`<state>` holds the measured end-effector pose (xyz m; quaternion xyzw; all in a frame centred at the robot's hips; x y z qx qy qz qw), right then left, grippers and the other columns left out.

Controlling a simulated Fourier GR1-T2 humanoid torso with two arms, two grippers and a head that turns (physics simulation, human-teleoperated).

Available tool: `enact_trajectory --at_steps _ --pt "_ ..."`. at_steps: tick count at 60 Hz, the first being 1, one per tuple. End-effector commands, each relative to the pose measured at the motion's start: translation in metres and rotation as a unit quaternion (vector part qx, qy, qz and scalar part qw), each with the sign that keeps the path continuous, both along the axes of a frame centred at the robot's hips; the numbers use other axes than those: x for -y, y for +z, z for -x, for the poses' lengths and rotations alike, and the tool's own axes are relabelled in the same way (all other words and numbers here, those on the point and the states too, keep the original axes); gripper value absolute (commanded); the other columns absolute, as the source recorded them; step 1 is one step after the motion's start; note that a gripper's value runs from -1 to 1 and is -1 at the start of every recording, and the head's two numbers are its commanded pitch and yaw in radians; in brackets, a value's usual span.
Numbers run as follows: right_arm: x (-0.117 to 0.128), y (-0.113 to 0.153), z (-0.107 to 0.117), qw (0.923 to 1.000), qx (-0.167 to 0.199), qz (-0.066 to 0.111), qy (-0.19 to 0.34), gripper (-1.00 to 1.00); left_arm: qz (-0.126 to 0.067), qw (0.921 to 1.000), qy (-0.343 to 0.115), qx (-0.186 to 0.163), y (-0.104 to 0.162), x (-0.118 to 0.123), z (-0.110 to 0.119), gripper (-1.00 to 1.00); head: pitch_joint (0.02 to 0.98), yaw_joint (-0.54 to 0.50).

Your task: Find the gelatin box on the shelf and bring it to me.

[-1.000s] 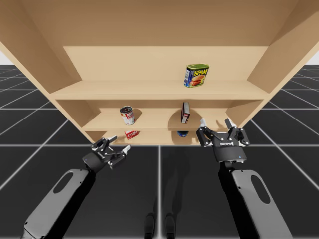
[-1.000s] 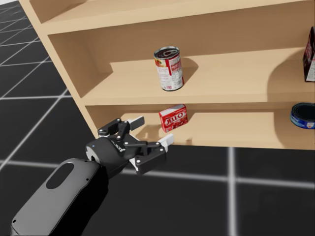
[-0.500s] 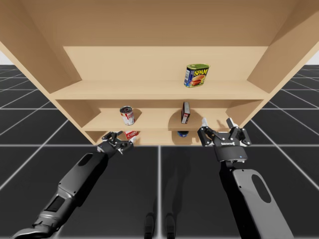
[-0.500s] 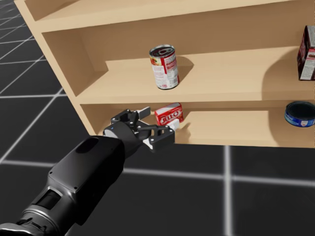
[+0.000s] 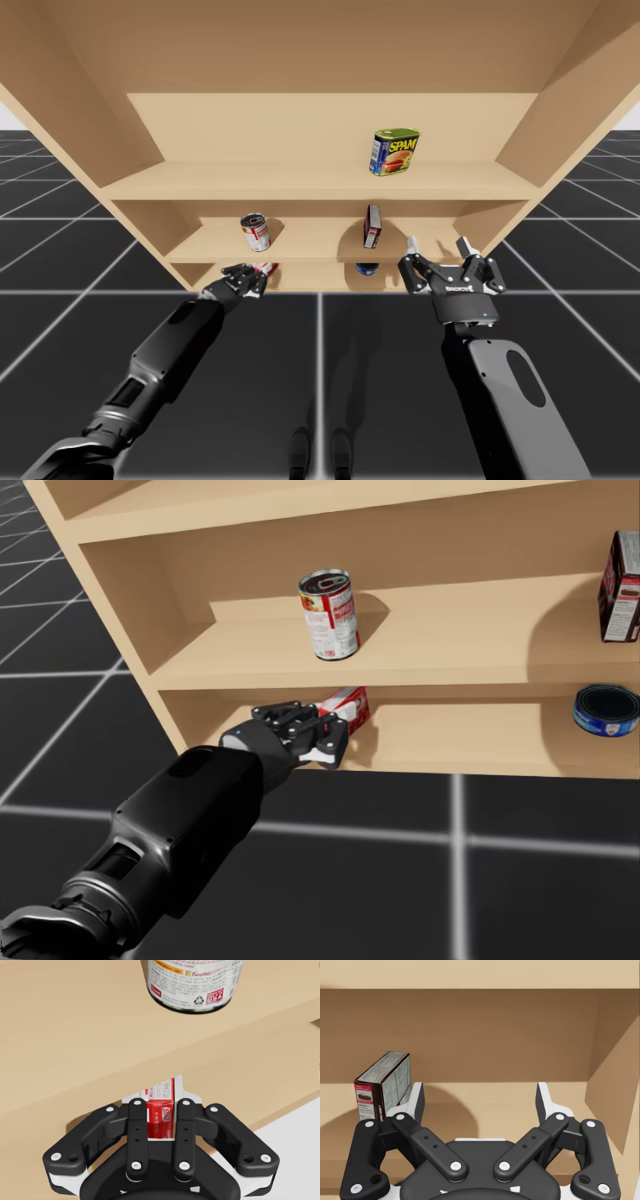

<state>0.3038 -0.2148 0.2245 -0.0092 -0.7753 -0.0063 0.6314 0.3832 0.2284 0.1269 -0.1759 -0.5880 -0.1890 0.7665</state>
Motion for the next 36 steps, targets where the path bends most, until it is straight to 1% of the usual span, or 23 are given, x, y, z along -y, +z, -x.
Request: enact_trajectory --at_steps 1,7,8,11,12,14,19,21,29,36 --pt "0.001 0.0 -0.001 1.0 0.0 0.0 0.0 -1.0 -0.004 0.9997 -0.025 0.006 0.007 0.001 0.01 1.0 0.75 0.28" --pt "0.001 0.0 -0.001 1.0 0.0 0.0 0.0 -1.0 -0.015 0.9993 -0.032 0.011 0.015 0.001 0.022 1.0 0.746 0.28" --pt "0.001 0.0 -0.001 1.0 0.0 0.0 0.0 -1.0 -0.025 0.999 -0.035 0.013 0.017 0.0 0.027 1.0 0.746 0.28" --pt "0.001 0.0 -0.001 1.0 -0.001 0.0 0.0 -1.0 -0.031 0.9987 -0.037 0.017 0.019 -0.001 0.033 1.0 0.746 0.28" --pt "0.001 0.0 -0.001 1.0 -0.001 0.0 0.0 -1.0 -0.036 0.9984 -0.04 0.016 0.02 -0.002 0.038 1.0 0.745 0.29" --pt "0.001 0.0 -0.001 1.0 -0.001 0.0 0.0 -1.0 -0.043 0.9982 -0.039 0.016 0.021 -0.003 0.041 1.0 0.745 0.29" --pt "0.001 0.0 -0.001 1.0 -0.001 0.0 -0.002 -1.0 -0.047 0.9979 -0.041 0.017 0.025 -0.009 0.054 1.0 0.74 0.29" --pt "0.001 0.0 -0.001 1.0 0.0 0.0 -0.002 -1.0 -0.044 0.998 -0.041 0.016 0.025 -0.01 0.057 1.0 0.738 0.29" --pt "0.001 0.0 -0.001 1.0 -0.001 -0.003 -0.004 -1.0 -0.053 0.9976 -0.042 0.016 0.029 -0.022 0.08 1.0 0.736 0.3" --pt "0.001 0.0 -0.002 1.0 -0.001 -0.002 -0.003 -1.0 -0.049 0.9979 -0.039 0.017 0.033 -0.03 0.1 1.0 0.724 0.3"
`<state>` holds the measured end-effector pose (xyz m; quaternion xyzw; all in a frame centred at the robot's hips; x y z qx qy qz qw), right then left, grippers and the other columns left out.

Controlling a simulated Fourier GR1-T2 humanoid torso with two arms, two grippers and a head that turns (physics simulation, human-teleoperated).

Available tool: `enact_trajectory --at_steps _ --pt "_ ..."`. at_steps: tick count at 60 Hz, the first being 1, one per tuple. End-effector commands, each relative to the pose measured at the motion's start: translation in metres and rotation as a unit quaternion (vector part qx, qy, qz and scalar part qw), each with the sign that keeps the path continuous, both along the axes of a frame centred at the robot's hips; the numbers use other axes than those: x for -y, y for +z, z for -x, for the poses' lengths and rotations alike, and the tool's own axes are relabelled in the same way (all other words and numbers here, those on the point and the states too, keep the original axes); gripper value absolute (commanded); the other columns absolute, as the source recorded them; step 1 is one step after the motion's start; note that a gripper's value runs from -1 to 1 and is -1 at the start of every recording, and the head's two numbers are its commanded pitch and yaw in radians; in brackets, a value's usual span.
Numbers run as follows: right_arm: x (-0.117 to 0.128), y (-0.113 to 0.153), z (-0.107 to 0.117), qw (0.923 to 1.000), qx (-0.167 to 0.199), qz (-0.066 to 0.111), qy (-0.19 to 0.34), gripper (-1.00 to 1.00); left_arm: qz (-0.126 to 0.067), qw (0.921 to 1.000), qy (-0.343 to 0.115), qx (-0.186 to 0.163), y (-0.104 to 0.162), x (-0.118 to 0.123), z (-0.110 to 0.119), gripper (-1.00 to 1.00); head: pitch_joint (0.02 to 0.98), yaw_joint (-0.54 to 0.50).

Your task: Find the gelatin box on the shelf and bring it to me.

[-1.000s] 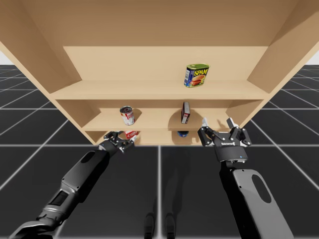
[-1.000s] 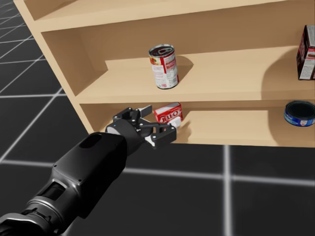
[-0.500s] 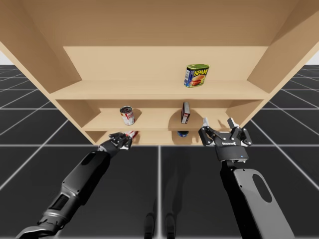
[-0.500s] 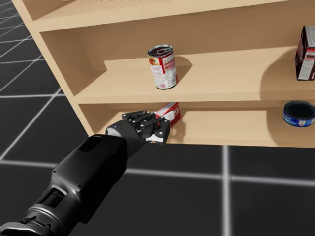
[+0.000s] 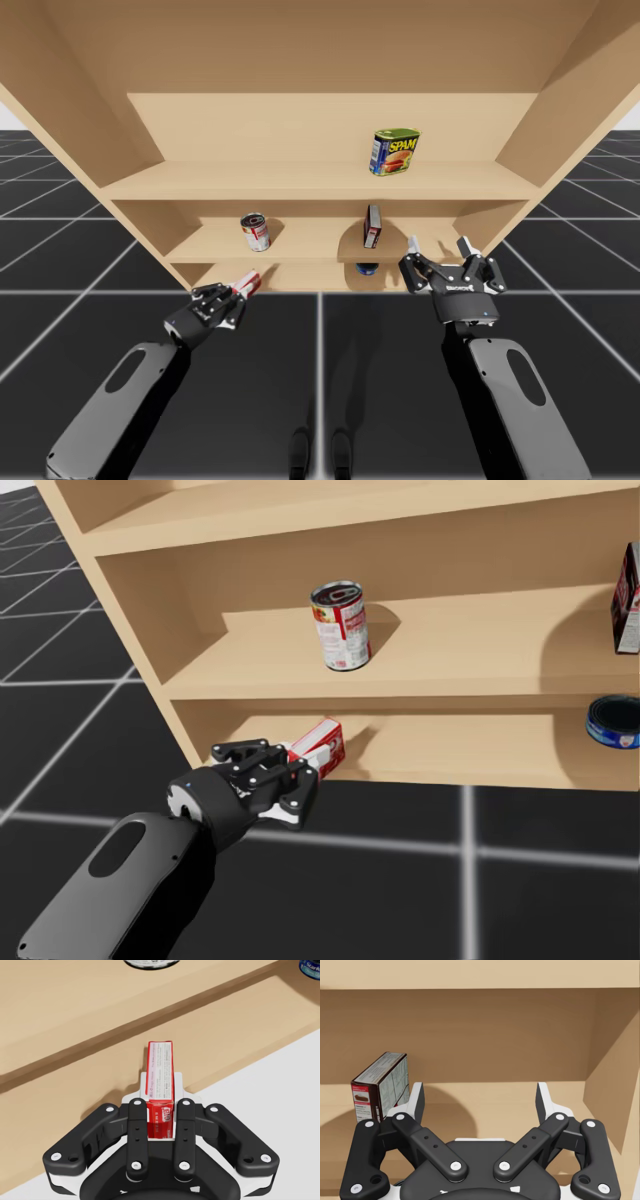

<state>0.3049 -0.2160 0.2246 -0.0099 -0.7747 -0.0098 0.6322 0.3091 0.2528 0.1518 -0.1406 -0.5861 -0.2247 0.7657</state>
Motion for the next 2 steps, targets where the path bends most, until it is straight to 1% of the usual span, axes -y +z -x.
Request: enact_trajectory --at_steps 1,2 --pt "0.0004 0.0 -0.0006 1.0 0.0 0.0 0.0 -1.0 -0.001 0.9995 -0.031 0.004 0.0082 -0.0069 0.0273 1.0 0.724 0.3" --pt "0.0005 0.0001 -0.0007 1.0 0.0 0.0 0.0 -1.0 0.0 0.9996 -0.03 0.004 0.0092 -0.0086 0.031 1.0 0.722 0.3"
